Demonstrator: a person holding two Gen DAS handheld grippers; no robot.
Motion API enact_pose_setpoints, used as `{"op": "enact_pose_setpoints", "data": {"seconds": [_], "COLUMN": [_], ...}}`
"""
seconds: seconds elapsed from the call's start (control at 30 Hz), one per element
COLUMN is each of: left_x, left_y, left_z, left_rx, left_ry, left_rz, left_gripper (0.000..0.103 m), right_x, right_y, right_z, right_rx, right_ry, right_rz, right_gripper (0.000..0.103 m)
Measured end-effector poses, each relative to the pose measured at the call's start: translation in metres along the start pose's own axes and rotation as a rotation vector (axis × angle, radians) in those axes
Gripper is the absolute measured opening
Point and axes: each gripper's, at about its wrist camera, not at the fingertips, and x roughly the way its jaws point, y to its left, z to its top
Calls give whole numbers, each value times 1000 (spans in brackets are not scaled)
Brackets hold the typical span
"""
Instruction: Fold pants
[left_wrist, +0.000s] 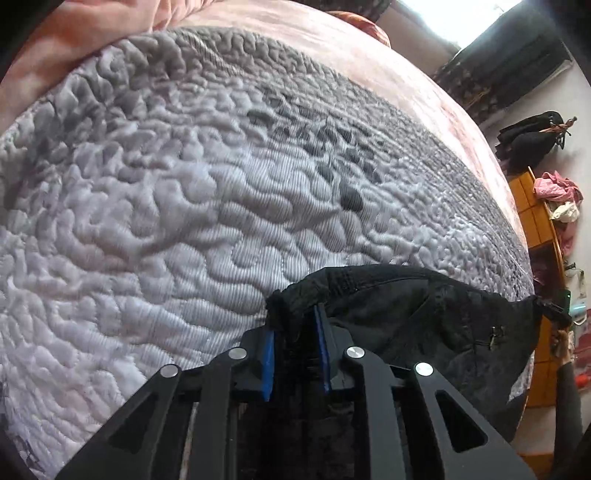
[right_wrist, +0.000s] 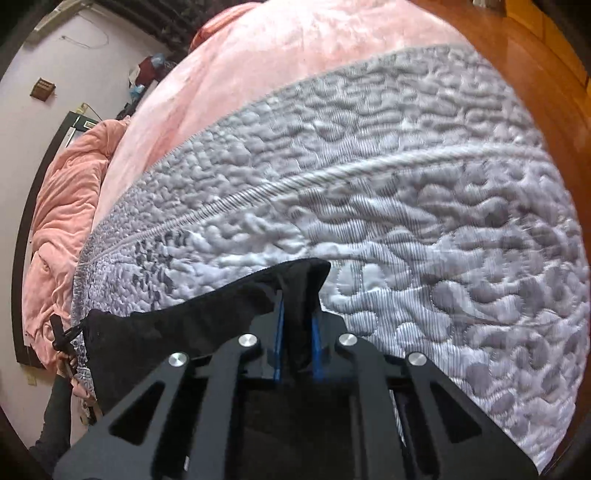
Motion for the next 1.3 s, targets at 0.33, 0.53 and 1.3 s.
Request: {"op": "enact_pose_setpoints", "data": {"seconds": [0.33, 0.53, 1.3], "left_x": [-36, -52, -164], "left_y": [-17, -28, -54], "left_z": [-4, -11, -73], "left_rx": [44, 59, 51], "left_ry": [-51, -108, -282], "left_rz": [4, 11, -99], "left_gripper": [15, 14, 14], "right_x": [-68, -93, -199], "right_y": [24, 39, 52], "right_z": [-15, -23, -138], "right_rx": [-25, -52, -37], "right_ry": [-83, -122, -252], "right_rz": [-30, -36, -31], "right_gripper": [8, 7, 6]}}
